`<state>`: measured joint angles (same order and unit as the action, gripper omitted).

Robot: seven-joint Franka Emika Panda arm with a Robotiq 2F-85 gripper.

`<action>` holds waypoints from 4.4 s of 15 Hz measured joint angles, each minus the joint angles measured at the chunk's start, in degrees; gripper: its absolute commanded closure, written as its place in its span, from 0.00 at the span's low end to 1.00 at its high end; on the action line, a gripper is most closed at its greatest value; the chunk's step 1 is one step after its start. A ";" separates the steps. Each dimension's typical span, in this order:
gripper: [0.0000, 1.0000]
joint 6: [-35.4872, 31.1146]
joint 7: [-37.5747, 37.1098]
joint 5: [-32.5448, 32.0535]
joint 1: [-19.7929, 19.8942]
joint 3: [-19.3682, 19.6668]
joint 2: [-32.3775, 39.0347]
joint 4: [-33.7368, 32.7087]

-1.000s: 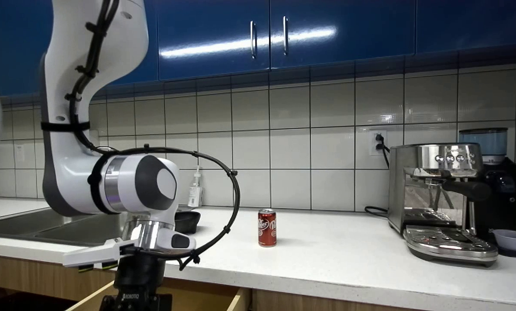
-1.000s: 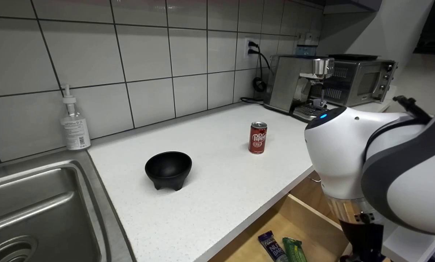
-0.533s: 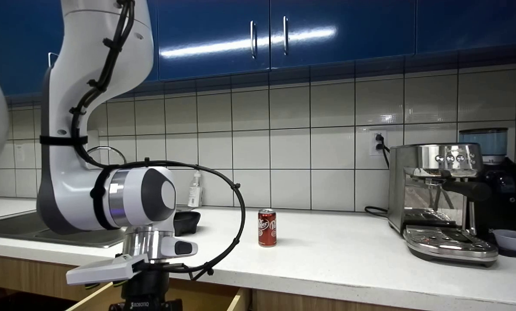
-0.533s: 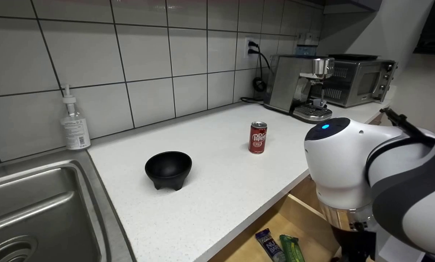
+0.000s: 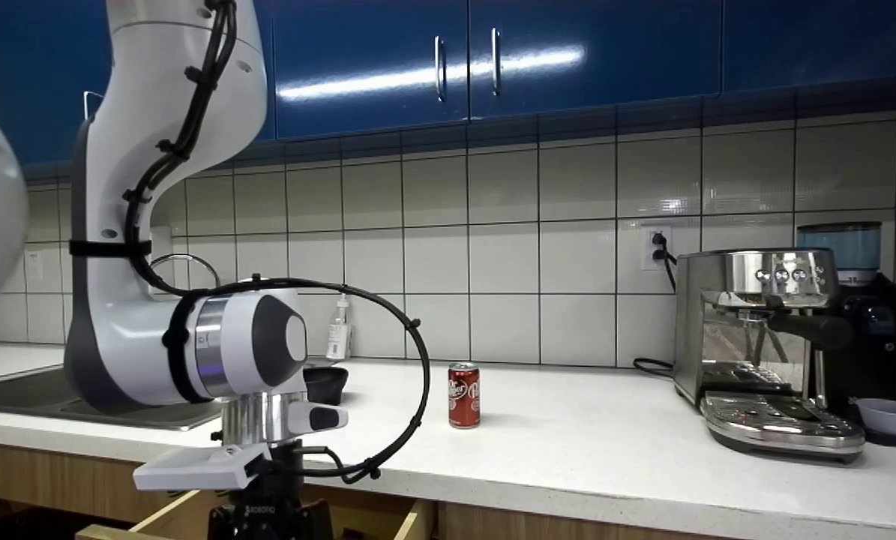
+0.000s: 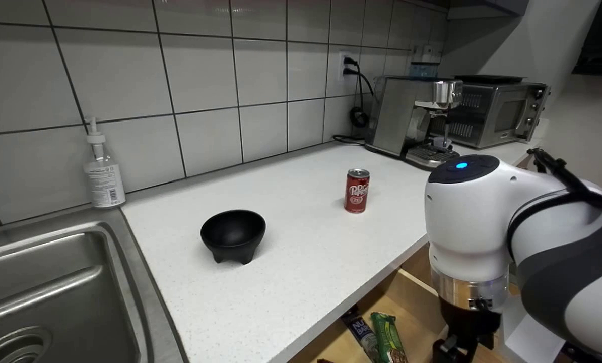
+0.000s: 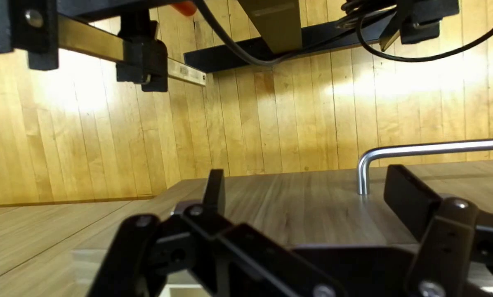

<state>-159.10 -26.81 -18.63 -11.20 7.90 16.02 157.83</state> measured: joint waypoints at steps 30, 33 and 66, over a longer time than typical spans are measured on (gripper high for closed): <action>0.00 -35.45 -5.65 -6.94 -25.70 28.19 12.57 -0.84; 0.00 -35.32 -5.75 -6.89 -25.33 27.95 12.65 -1.30; 0.00 -26.93 -5.54 -7.00 -9.99 15.40 10.62 -9.63</action>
<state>-186.04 -32.35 -25.63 -21.19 23.30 26.64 148.20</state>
